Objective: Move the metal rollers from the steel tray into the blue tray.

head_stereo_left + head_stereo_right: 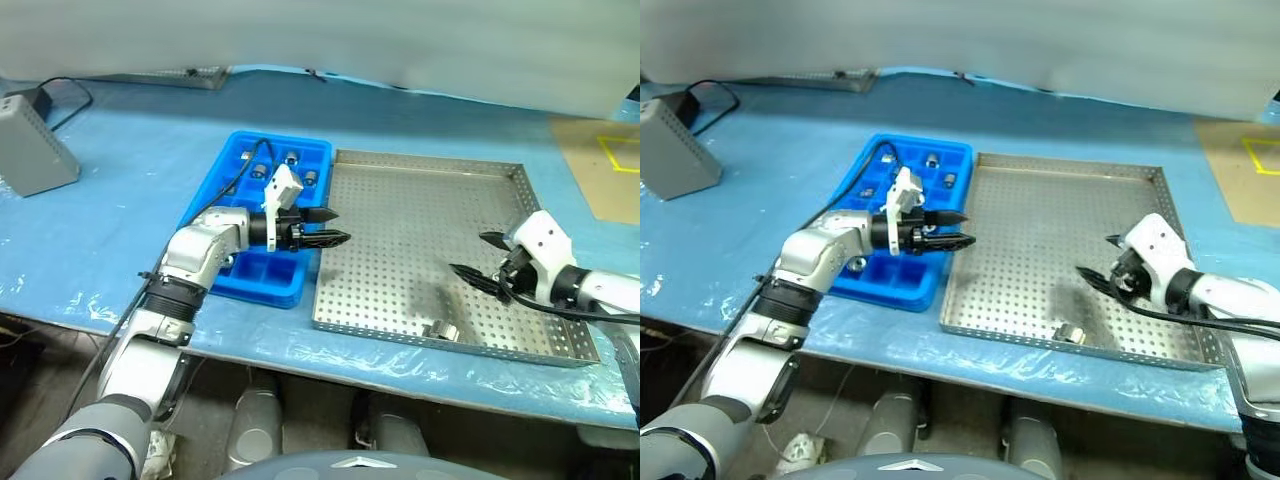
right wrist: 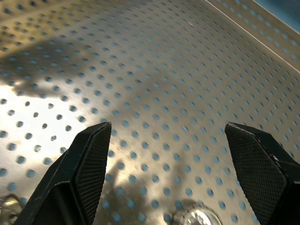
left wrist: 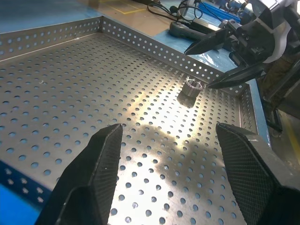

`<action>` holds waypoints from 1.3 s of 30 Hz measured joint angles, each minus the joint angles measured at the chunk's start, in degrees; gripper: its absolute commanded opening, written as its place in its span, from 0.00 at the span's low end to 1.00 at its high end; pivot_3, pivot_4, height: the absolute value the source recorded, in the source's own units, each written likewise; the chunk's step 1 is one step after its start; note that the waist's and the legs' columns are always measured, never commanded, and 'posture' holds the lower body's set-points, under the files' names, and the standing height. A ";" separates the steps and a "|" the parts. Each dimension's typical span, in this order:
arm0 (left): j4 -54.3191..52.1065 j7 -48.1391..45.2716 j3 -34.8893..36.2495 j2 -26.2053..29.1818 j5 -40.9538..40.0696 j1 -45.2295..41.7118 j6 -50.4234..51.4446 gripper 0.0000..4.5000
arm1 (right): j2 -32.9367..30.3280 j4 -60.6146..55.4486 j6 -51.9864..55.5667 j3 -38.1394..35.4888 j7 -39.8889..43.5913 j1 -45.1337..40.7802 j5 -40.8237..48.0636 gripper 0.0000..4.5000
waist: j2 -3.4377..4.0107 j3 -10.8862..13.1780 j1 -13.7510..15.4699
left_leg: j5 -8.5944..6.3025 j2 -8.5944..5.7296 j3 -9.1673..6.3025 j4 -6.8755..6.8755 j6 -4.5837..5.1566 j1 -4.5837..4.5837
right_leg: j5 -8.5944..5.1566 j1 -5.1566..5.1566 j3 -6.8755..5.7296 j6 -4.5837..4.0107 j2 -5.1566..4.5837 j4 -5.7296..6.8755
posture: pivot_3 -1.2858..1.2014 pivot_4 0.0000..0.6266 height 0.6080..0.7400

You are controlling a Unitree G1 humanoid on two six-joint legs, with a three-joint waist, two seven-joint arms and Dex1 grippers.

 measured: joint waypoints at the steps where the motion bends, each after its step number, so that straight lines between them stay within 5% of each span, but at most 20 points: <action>1: 0.64 -0.31 -0.17 -0.35 0.25 -0.11 -0.31 0.75 | 0.32 0.99 -0.62 -0.16 -0.76 0.55 -0.16 0.89 | 0.01 -0.01 -0.35 | -0.01 -0.02 0.00 0.00 0.02 0.00 | 0.00 0.00 0.00 0.00 -0.01 0.00 | 0.50 0.24 1.00; 20: -3.93 1.55 0.07 -0.41 0.46 -2.22 6.09 0.75 | 6.55 20.65 -10.32 0.97 -6.98 0.02 -2.14 0.89 | 0.03 -0.02 -1.23 | -0.08 0.00 0.01 0.11 0.15 0.08 | 0.01 0.22 -0.16 -0.04 -0.07 -0.03 | 0.51 0.24 1.00; 23: -4.02 1.60 0.10 -0.36 0.38 -2.34 6.68 0.75 | 7.88 21.16 -11.53 2.18 -7.55 -0.99 -2.18 0.75 | 0.03 -0.02 -1.56 | -0.09 -0.02 0.01 0.12 0.15 0.13 | 0.01 0.29 -0.16 -0.03 -0.09 -0.03 | 0.51 0.24 1.00; 28: -4.00 1.54 0.23 0.24 0.36 -2.41 6.66 0.75 | 8.24 20.84 -12.35 3.56 -7.57 -1.00 -2.38 0.38 | 0.03 -0.02 -1.78 | -0.09 -0.02 -0.01 0.11 0.16 0.12 | 0.02 0.31 -0.16 -0.04 -0.09 -0.04 | 0.51 0.24 1.00; 39: -8.48 0.99 2.56 5.86 -1.31 0.22 8.50 0.75 | 6.76 13.82 -6.22 9.14 -3.35 -6.45 -0.51 0.37 | 0.11 0.01 -2.29 | -0.06 0.02 -0.01 0.04 0.11 0.13 | 0.02 0.16 -0.16 -0.06 -0.05 0.03 | 0.56 0.24 1.00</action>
